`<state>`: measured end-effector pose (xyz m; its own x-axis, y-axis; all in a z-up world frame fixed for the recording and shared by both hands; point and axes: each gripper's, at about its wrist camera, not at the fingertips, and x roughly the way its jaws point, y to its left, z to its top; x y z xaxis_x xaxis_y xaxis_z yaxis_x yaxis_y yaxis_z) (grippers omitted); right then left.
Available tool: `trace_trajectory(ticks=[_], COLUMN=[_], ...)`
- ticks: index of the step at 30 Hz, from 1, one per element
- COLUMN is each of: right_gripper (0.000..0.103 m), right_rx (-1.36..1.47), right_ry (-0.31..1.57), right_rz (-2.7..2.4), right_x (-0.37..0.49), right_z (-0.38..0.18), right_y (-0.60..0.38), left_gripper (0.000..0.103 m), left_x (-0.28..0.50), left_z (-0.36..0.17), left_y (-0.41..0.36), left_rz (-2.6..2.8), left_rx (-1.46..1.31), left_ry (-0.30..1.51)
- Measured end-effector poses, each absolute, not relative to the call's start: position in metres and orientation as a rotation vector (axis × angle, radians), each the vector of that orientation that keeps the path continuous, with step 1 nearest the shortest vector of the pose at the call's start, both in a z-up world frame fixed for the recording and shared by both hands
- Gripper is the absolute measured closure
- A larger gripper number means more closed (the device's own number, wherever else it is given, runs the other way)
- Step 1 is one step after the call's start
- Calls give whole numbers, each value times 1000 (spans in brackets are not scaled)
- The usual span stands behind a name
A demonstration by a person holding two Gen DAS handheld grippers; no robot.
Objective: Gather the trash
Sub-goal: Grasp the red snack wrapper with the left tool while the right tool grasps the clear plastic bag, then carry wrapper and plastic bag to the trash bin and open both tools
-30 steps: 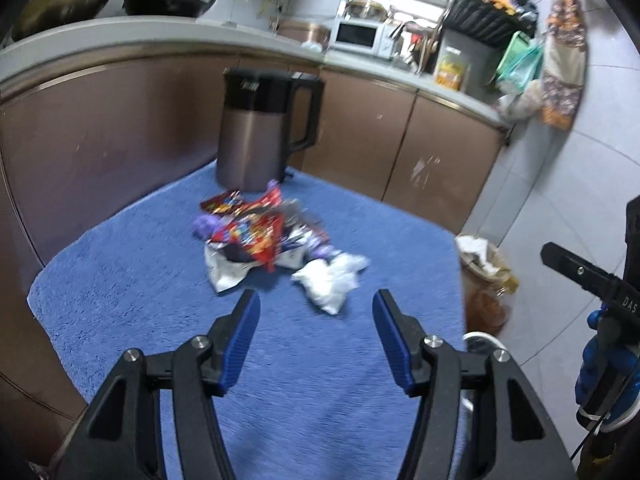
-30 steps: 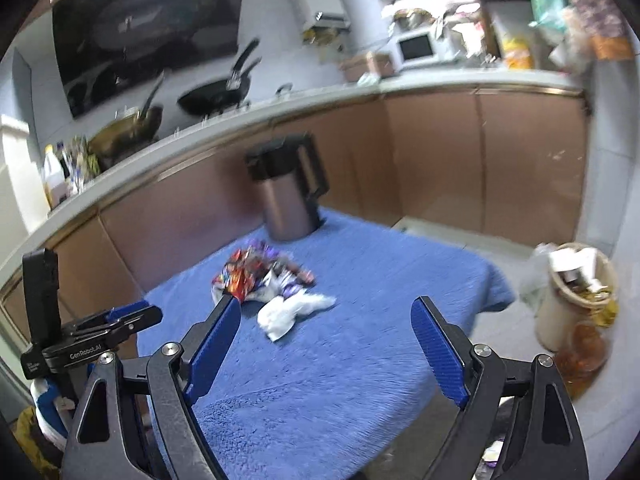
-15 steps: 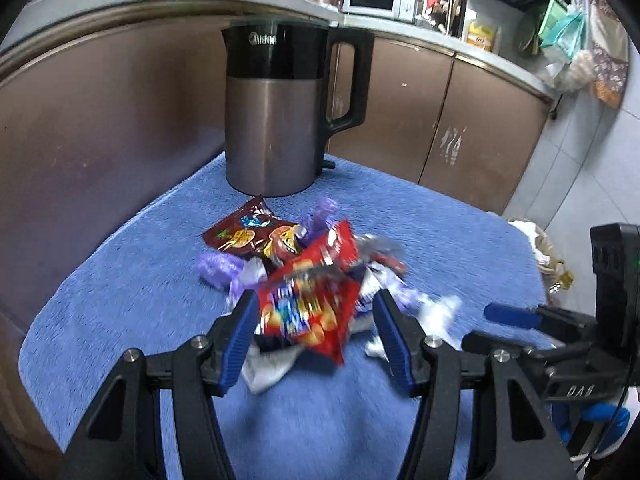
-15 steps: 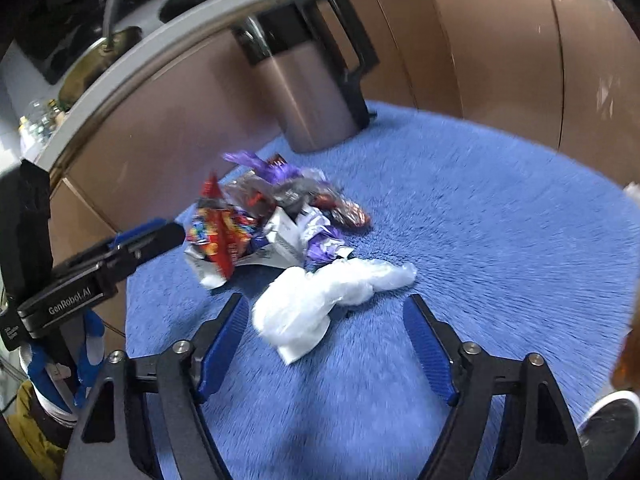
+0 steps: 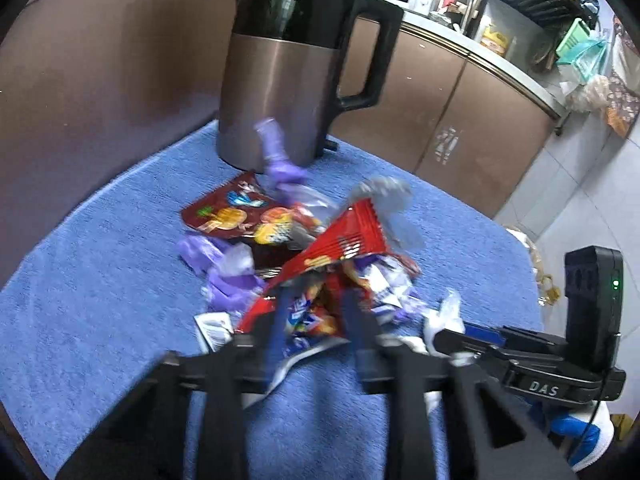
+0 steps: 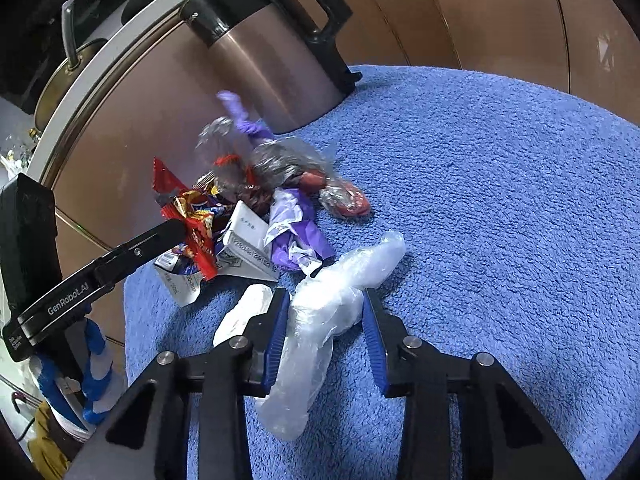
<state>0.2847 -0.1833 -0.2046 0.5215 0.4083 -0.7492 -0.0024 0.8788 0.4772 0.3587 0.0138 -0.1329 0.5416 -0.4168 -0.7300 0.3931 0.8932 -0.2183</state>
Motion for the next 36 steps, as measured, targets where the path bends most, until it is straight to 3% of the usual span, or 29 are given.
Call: trace_trajectory(ticks=[3,4,19,36], right_gripper=[68,68,69,69], right_rx=[432,424,378,373], right_ry=[985,978,841,583], right_rz=[259,262,311,291], right_x=[277,274,220,80], right_z=[-198,-195,-131,-27], right_y=[-182,-182,-177,-206], left_gripper=[94,102,102,102], left_x=[353,349,273,157], left_z=[-131,-129,-66,19], left_y=[14,15,35,7], left_rz=[-482,-487,-521,-639], left_rx=[-27,-32,-71,-26], left_ry=[868,865,731,544])
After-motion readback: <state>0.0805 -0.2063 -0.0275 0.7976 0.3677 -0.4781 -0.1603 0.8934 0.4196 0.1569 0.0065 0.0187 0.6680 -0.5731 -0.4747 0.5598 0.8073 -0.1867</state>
